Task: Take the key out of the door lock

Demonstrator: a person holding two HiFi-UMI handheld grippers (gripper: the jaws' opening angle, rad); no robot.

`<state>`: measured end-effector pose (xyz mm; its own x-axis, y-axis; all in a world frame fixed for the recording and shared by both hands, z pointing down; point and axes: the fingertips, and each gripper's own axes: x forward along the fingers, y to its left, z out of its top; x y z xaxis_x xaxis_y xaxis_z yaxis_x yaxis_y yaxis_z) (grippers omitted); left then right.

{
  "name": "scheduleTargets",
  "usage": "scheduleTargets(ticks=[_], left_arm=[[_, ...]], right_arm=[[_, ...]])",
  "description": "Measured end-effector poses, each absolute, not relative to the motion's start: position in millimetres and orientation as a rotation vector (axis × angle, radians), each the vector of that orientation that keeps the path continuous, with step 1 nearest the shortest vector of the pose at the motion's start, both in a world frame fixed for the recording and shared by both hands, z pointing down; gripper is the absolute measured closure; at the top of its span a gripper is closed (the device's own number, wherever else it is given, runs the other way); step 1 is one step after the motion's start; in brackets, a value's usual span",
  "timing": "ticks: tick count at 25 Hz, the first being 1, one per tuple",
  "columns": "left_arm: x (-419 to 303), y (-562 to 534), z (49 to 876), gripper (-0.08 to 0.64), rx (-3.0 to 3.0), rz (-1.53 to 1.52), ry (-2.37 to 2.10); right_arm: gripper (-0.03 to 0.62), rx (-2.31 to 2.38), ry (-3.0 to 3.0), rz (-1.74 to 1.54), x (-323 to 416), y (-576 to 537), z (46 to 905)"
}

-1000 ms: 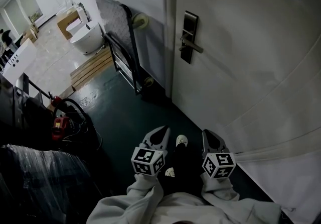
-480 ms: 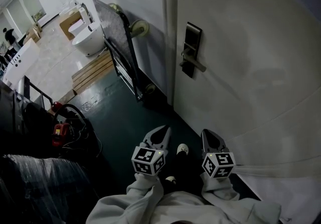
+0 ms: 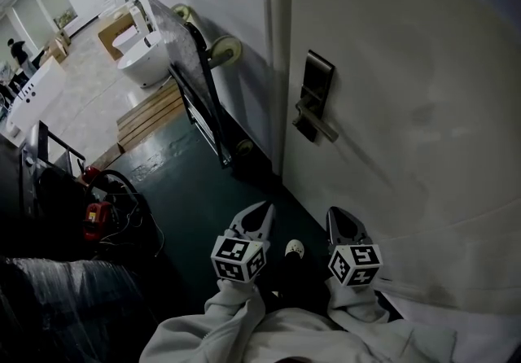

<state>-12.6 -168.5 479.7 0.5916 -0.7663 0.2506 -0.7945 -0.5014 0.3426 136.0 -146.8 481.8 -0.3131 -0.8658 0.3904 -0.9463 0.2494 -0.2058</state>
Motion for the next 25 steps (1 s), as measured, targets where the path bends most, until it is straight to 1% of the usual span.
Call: scheduleTargets(ticks=[16, 25], left_arm=[[-6, -254, 487, 0.541, 2.354, 0.077, -1.322], [-1, -277, 495, 0.541, 2.341, 0.062, -1.351]], right_arm=[[0.540, 1.676, -2.337, 0.573, 156, -230, 481], [0.540, 1.627, -2.374, 0.544, 154, -253, 487]])
